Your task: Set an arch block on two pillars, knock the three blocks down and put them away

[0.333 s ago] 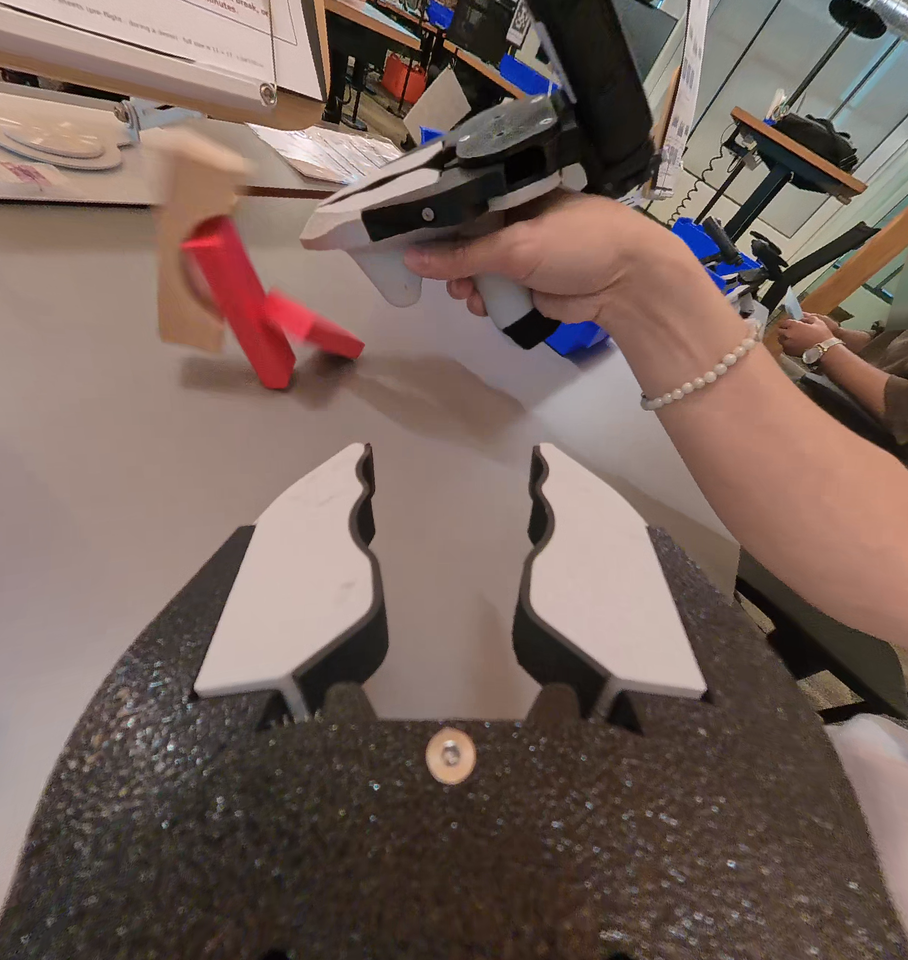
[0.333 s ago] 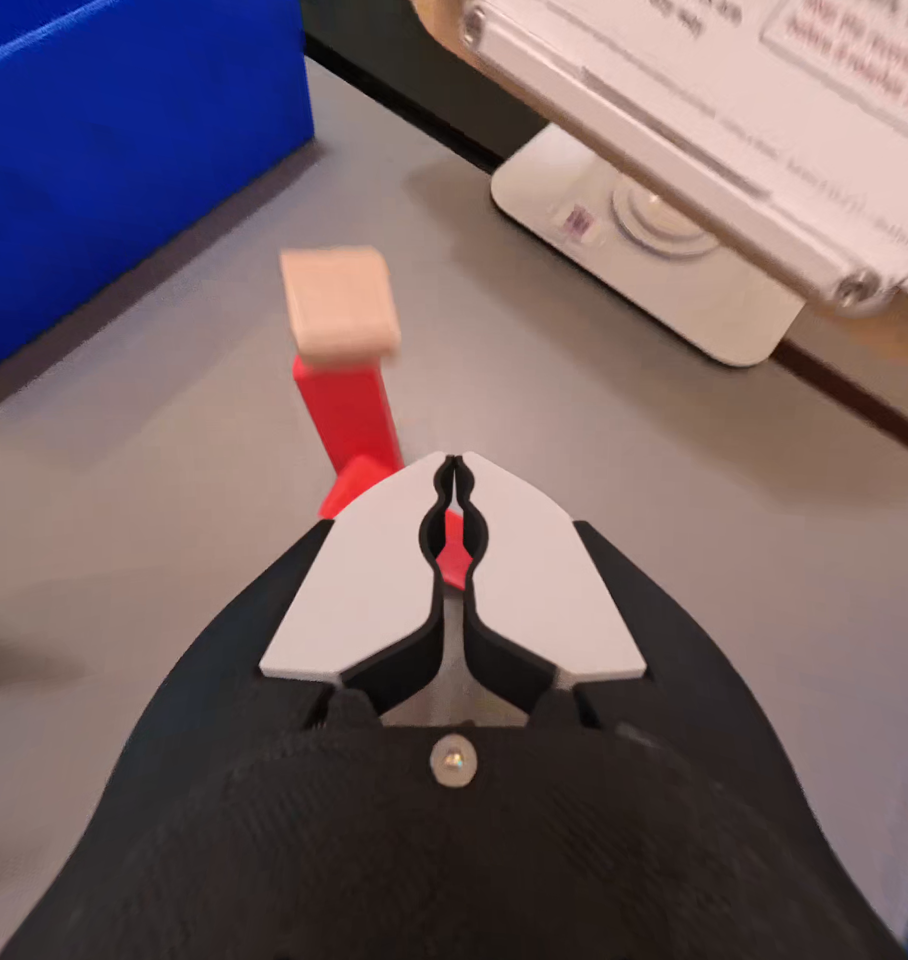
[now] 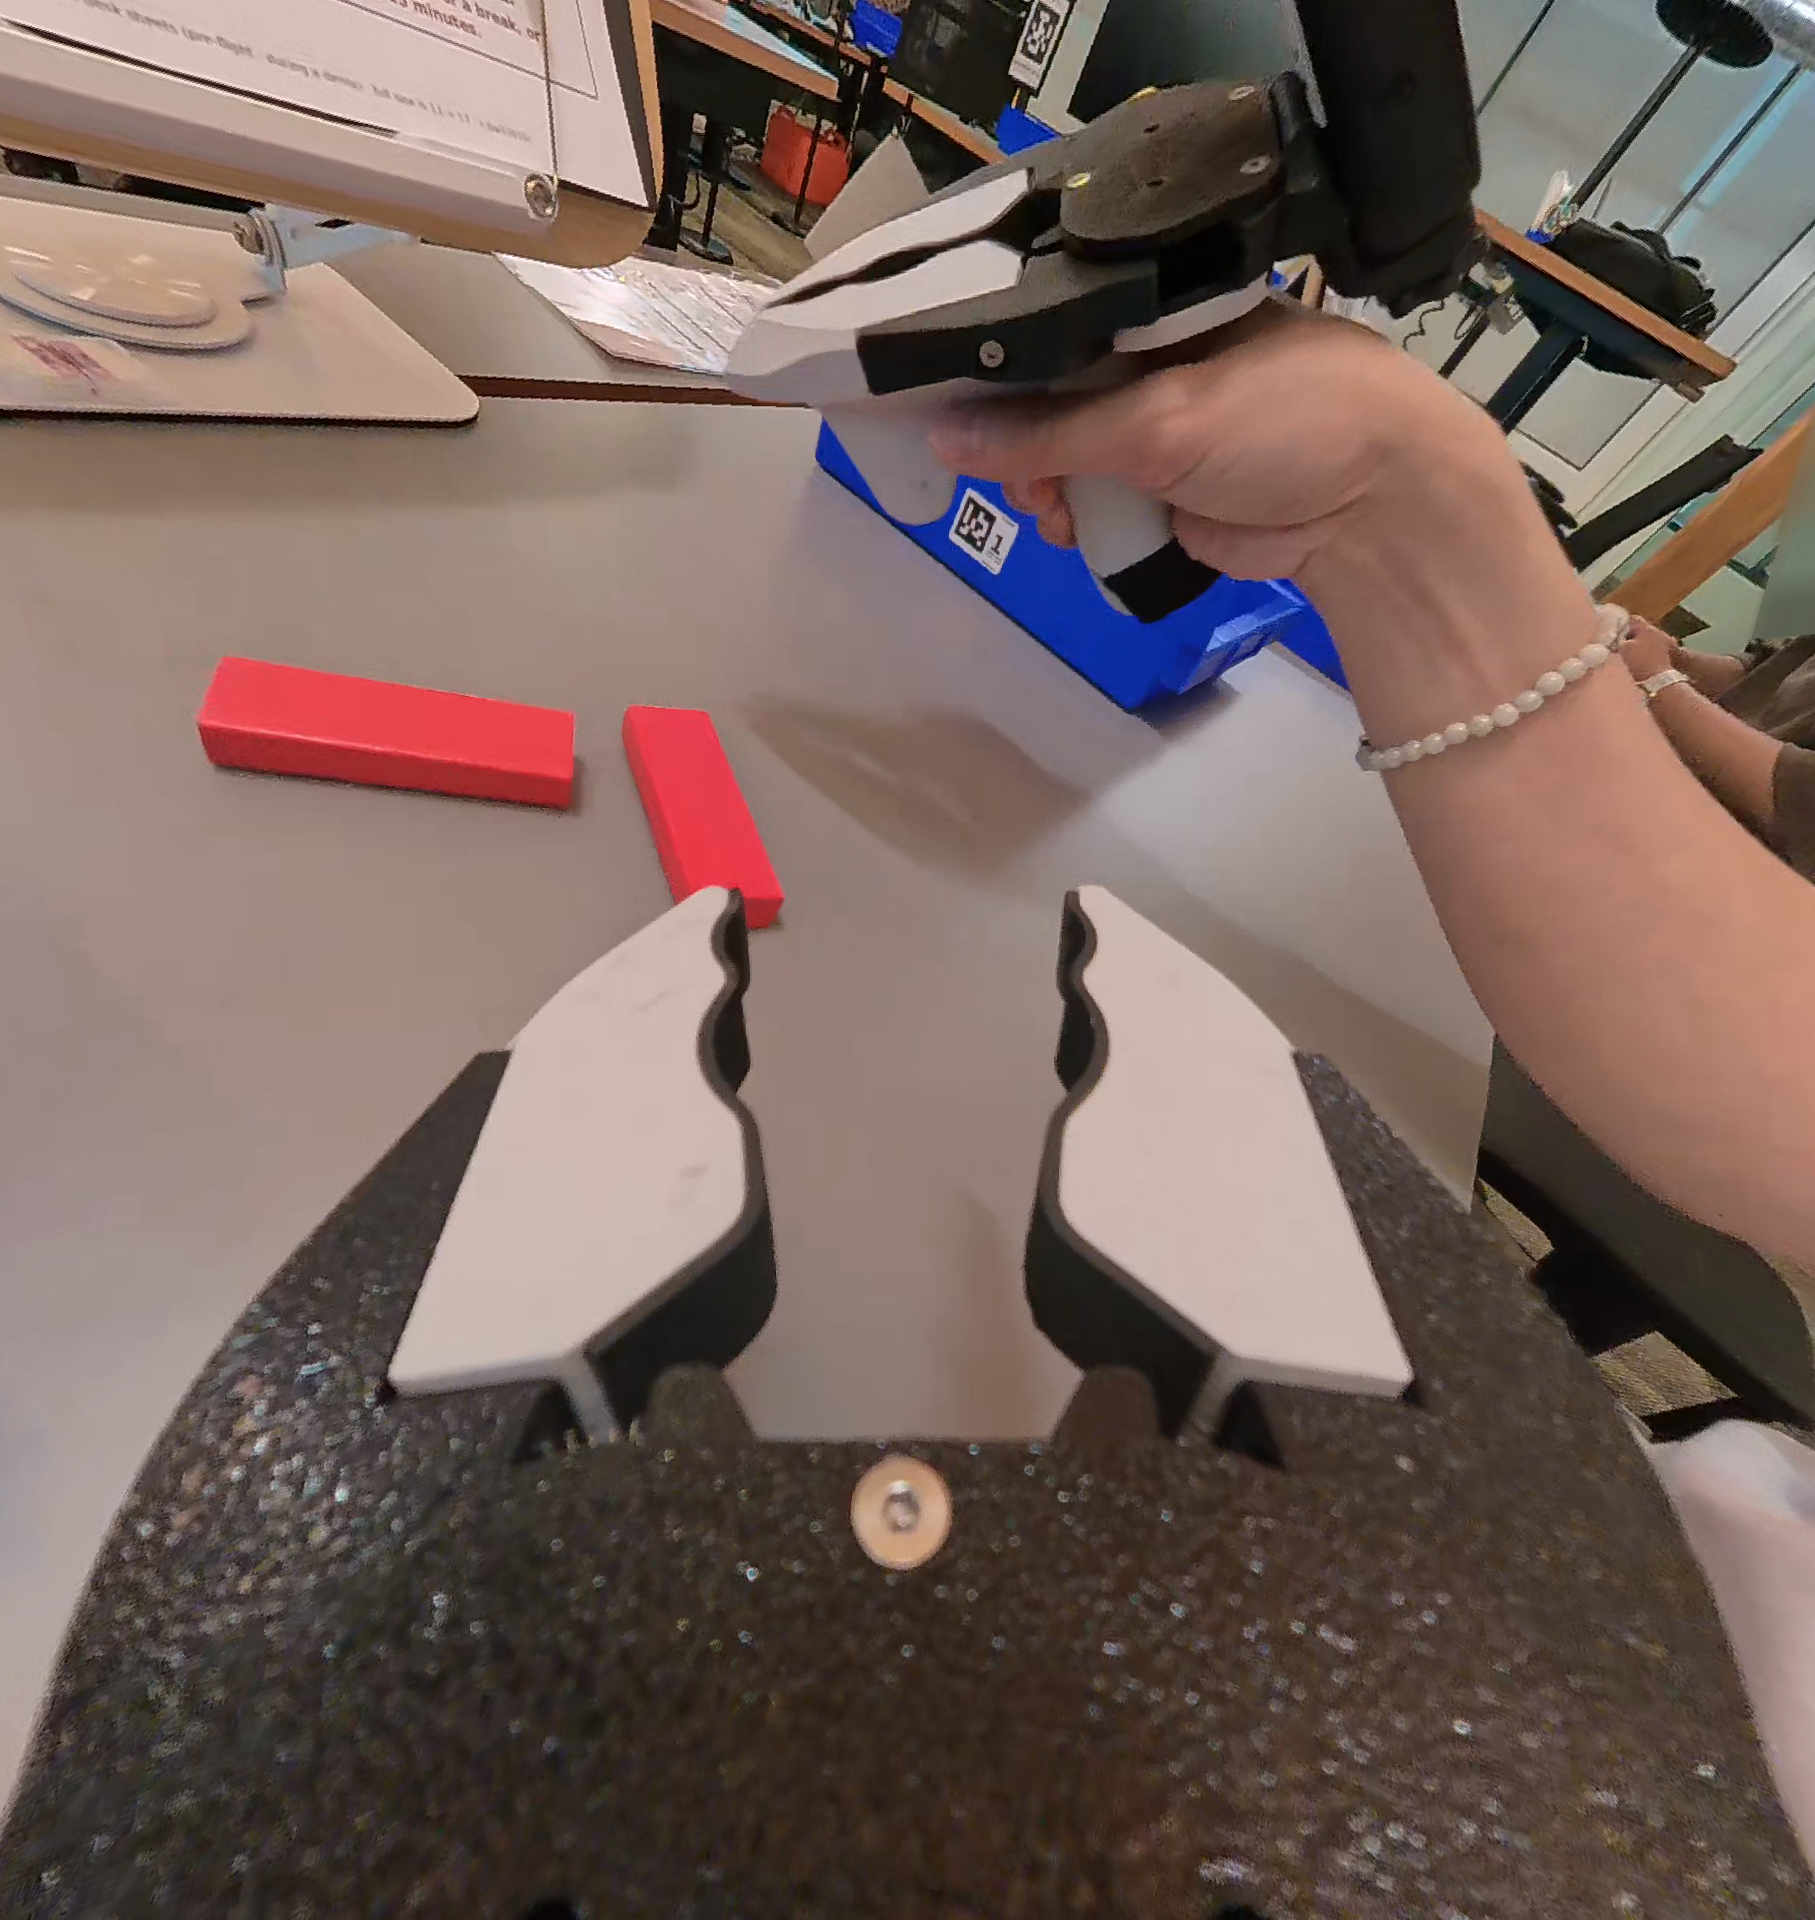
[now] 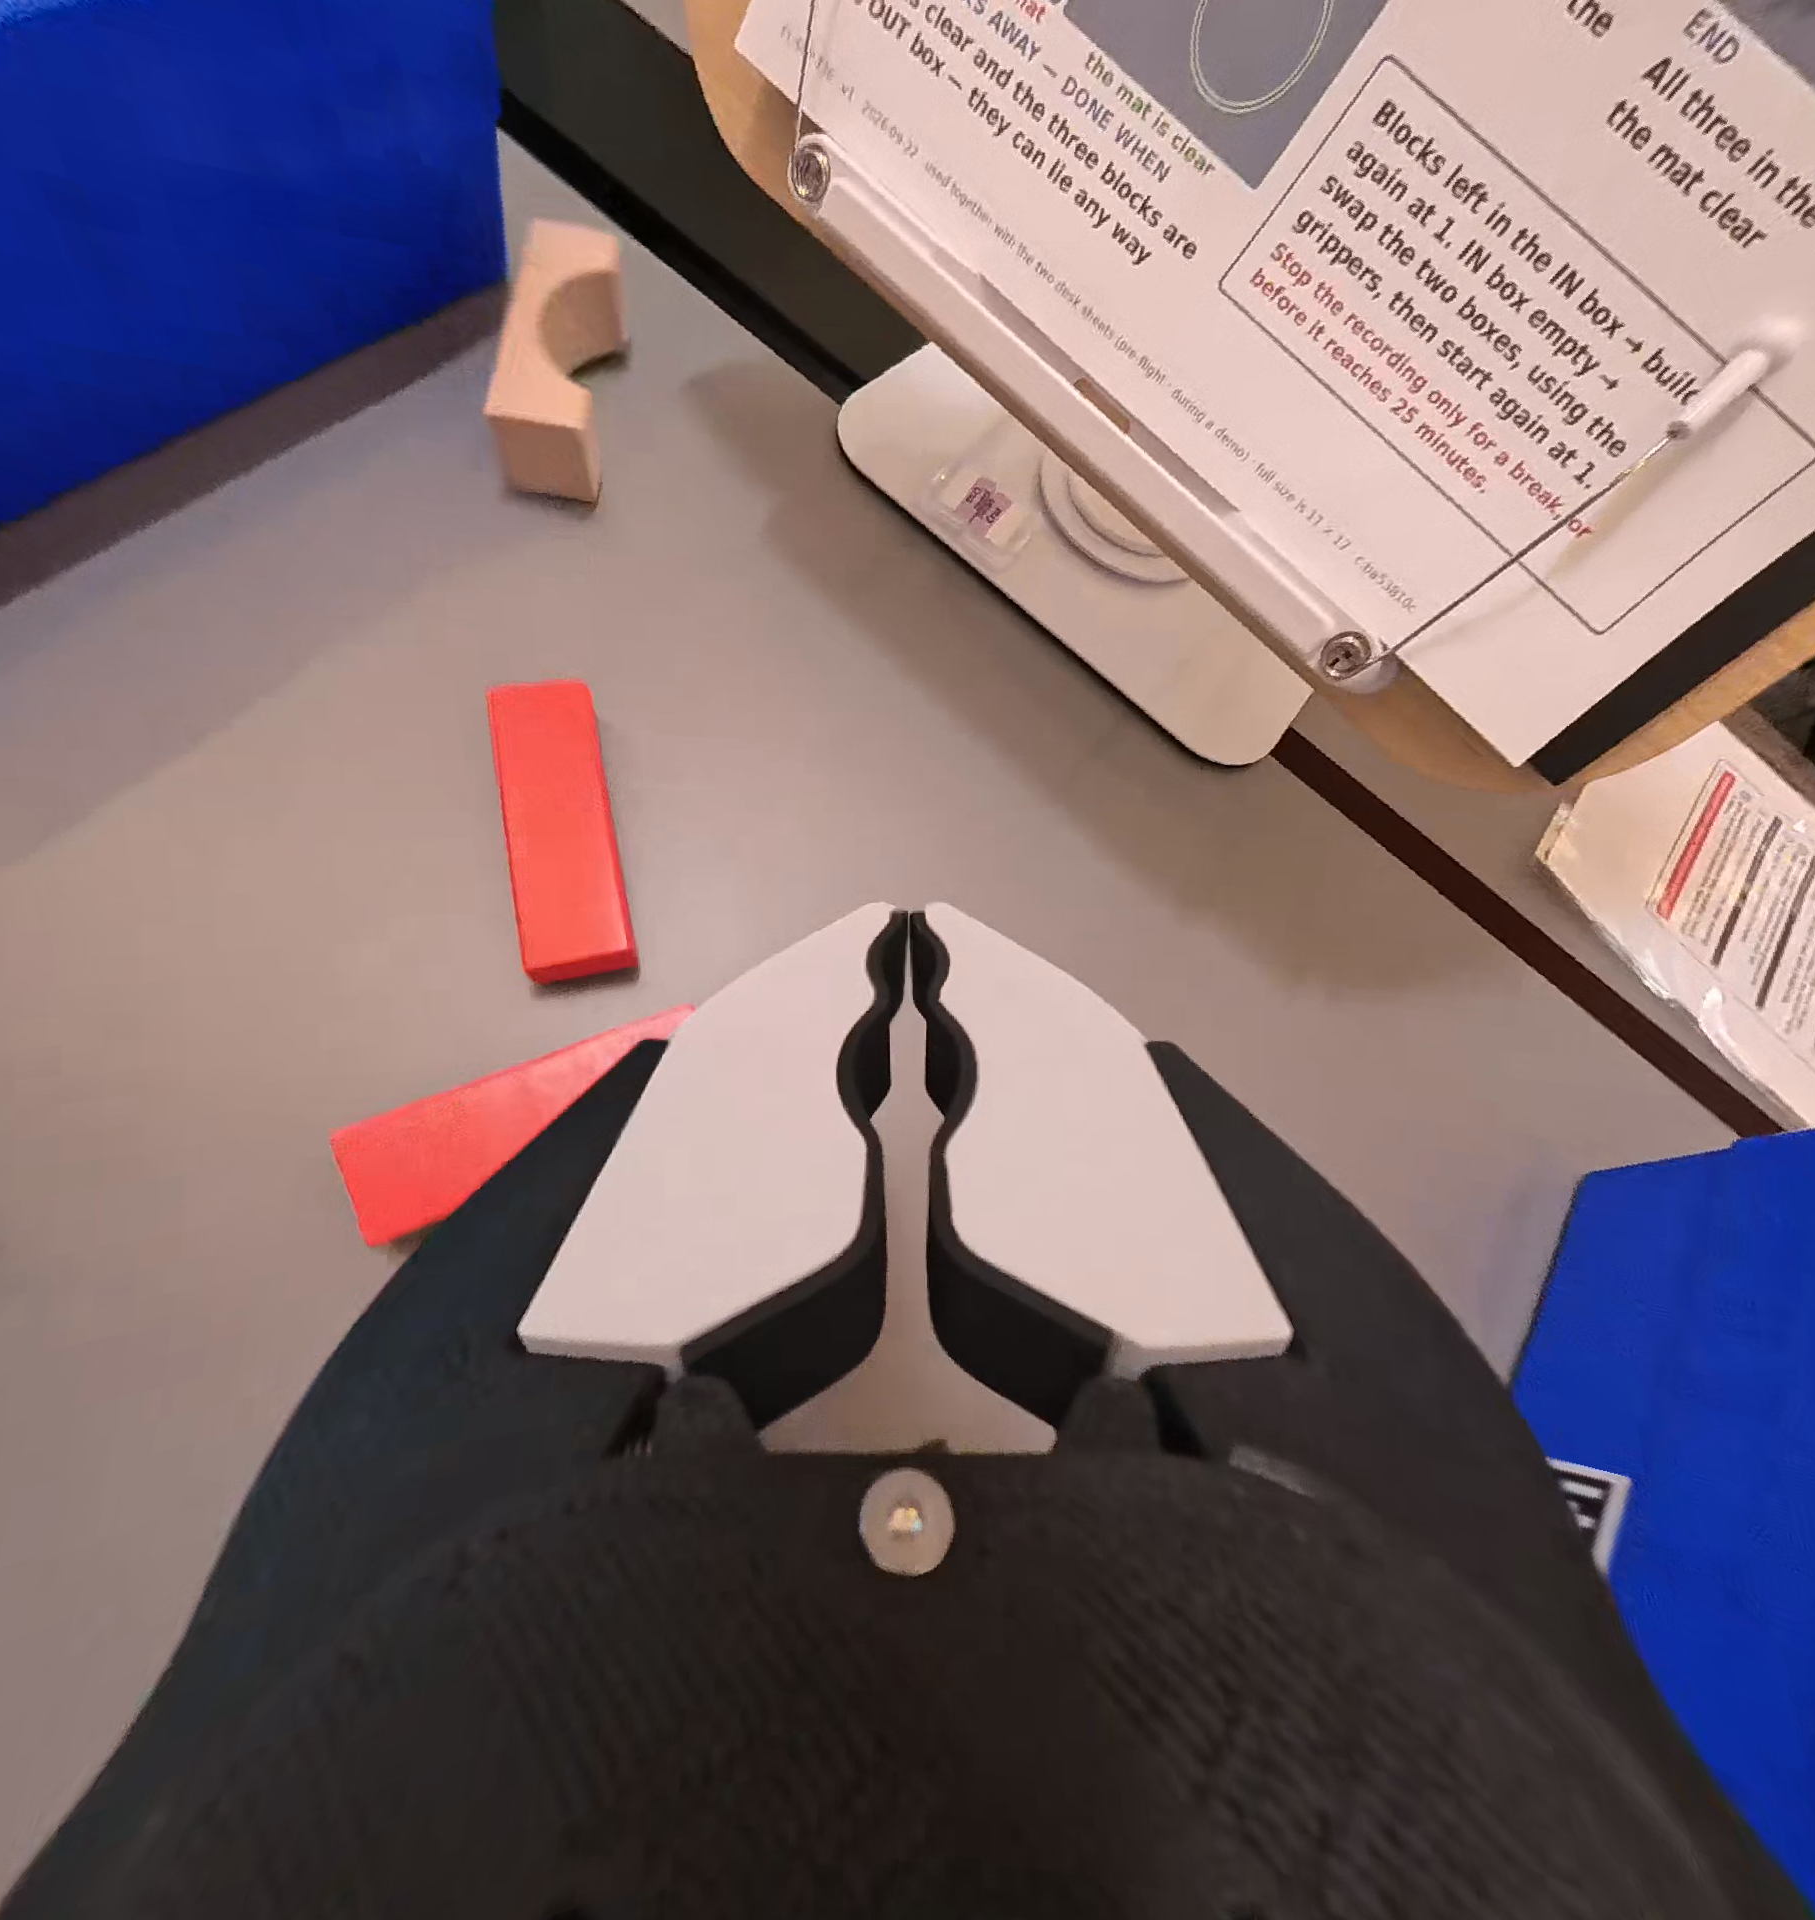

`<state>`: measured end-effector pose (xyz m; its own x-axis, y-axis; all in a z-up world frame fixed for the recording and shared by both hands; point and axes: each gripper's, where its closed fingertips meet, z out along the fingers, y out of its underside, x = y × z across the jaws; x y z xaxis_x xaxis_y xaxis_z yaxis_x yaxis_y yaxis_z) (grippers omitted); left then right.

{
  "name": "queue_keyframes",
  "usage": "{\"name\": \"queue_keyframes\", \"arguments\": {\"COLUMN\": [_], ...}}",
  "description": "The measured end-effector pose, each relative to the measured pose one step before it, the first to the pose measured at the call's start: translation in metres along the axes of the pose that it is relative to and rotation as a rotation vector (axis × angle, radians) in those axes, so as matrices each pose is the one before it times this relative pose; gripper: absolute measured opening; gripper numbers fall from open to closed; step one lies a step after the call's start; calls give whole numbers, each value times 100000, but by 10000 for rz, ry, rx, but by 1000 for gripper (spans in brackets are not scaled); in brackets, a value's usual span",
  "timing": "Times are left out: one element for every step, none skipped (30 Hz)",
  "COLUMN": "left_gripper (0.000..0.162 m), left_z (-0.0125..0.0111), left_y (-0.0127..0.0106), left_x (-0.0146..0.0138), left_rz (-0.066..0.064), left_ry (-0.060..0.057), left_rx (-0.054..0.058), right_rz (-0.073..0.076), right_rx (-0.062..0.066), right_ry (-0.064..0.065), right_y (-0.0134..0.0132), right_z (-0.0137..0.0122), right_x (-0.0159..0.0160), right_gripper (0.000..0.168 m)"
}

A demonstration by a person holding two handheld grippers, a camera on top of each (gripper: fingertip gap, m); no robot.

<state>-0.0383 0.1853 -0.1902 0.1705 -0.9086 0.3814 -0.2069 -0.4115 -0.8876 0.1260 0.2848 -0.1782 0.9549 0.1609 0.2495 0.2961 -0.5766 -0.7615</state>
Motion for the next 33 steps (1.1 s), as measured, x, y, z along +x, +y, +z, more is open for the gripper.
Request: {"name": "queue_keyframes", "arguments": {"left_gripper": [57,57,57,57,57,57,58,59,60,61,61,61,61,61,61,61,61,61,61,61,61,61,61,61,61,61,61,61,61,61,62,62,63], "left_z": [100,99,80,65,31,-16,-57,-99,-145,-180,-198,-213,-203,-192,-186,-157,-155,-129,-123,-129,-147,-172,-192,-190,-202,-186,-179,-155,-144,-127,-104,-79,-71], "left_y": [-18,-18,7,21,28,10,4,7,43,69,77,97,119,150,205,247,273,288,286,275,211,95,33,6,41,79,129,155,165,158,142,85,52], "left_x": [58,91,90,71,65,74,57,2,-44,-35,-34,0,53,106,108,105,159,188,193,192,203,253,285,270,210,149,85,36,7,4,4,18,40], "left_rz": [-3,9,31,56,78,98,102,82,54,32,12,-5,-18,-29,-30,-8,24,37,13,-21,-41,-46,-48,-48,-28,8,32,34,24,19,16,18,24], "left_ry": [40,44,43,37,35,49,55,30,13,24,36,56,89,102,84,81,111,140,147,142,132,140,150,130,96,63,26,1,-5,2,8,18,25], "left_rx": [1,-4,-15,-22,-15,5,23,26,18,16,23,36,42,30,6,-13,-23,-31,-49,-64,-49,3,48,55,35,10,-15,-37,-58,-70,-64,-47,-33], "right_rz": [-346,-435,-544,-712,-974,-1165,-1077,-973,-784,-635,-534,-487,-439,-321,-202,-100,-116,-170,-234,-234,-183,-119,-137,-246,-313,-298,-205,-125,-153,-189,-175,-133,-81], "right_rx": [-54,-10,53,111,150,143,110,84,22,-29,-44,-140,-305,-421,-375,-219,-121,-106,-119,-127,-145,-133,-100,-98,-100,-109,-98,-50,-22,-61,-103,-119,-59], "right_ry": [7,-76,-225,-402,-687,-838,-662,-566,-438,-346,-289,-394,-518,-522,-398,-283,-251,-218,-215,-297,-410,-396,-370,-286,-168,-153,-232,-285,-217,-5,22,-87,-95], "right_y": [186,148,82,38,51,120,85,31,51,25,37,210,436,560,412,144,-38,-123,-154,-182,-137,-171,-225,-238,-182,-104,-30,-21,3,128,229,241,159], "right_z": [-78,-30,-3,11,-10,-28,40,100,148,238,287,301,308,296,248,228,171,138,120,157,213,265,265,256,253,241,200,179,138,117,100,81,86], "right_x": [11,-185,-473,-778,-1250,-1577,-1413,-1287,-1006,-701,-525,-598,-687,-583,-257,15,137,204,197,41,-111,-106,-132,-109,-6,3,-99,-149,-59,193,189,28,-18], "right_gripper": [2,5,11,14,20,31,42,49,52,55,58,61,64,63,63,63,64,63,63,64,64,66,67,67,66,64,60,55,52,52,50,50,50]}}
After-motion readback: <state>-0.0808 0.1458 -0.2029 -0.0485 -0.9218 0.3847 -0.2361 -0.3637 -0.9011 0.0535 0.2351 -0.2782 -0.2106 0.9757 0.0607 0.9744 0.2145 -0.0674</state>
